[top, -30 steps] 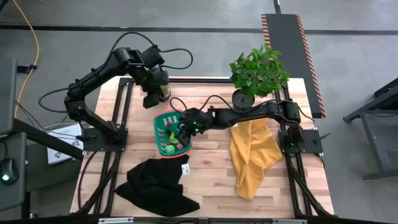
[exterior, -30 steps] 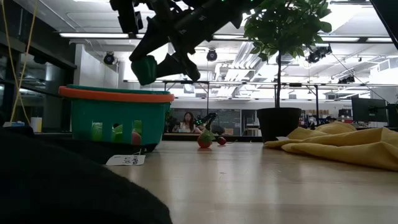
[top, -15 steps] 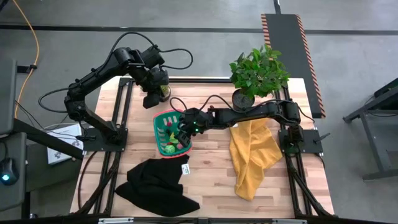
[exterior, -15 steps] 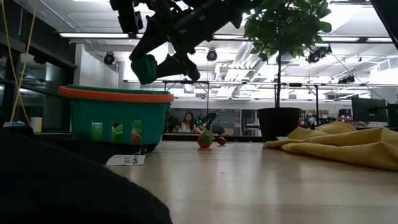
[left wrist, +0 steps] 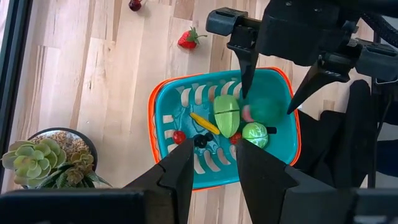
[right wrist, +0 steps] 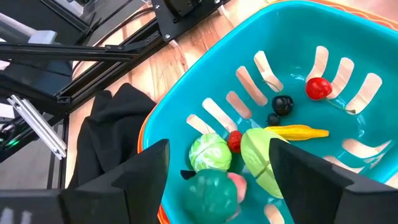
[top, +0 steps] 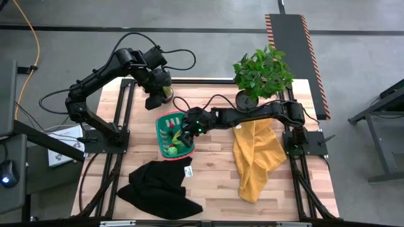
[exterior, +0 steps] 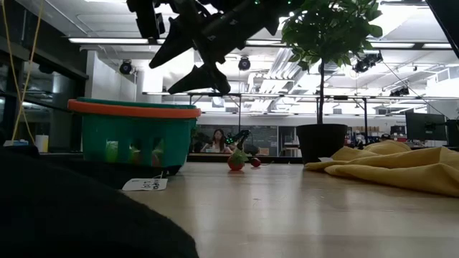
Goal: Pick and placing Produce into tupperware
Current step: Put the red strawberry in the green basket
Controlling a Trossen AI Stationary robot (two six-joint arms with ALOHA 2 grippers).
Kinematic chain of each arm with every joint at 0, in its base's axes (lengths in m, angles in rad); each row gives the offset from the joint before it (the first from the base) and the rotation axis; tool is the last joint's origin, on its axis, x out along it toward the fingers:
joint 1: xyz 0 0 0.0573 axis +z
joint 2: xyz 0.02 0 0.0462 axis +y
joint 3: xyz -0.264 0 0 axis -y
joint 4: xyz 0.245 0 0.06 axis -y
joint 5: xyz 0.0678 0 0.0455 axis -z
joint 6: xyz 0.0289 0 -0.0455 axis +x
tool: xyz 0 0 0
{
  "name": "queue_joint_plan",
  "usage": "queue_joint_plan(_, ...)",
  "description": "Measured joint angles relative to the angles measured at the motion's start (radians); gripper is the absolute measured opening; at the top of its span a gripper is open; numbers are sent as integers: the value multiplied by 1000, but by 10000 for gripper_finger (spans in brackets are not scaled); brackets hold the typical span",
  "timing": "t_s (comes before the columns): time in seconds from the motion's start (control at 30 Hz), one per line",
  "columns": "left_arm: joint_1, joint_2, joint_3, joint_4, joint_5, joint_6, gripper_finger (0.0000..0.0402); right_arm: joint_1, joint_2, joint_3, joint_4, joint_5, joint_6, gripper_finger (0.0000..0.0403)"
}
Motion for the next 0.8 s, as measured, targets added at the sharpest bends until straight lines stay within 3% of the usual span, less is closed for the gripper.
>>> queue_joint_plan(0.5, 0, 0, 0, 8, 10, 10, 111, -7, -13, 0, 2, 70, 42, 268)
queue_joint_plan(0.8, 0, 0, 0, 39, 91, 13, 111, -5, -125, 0, -255, 202, -36, 255)
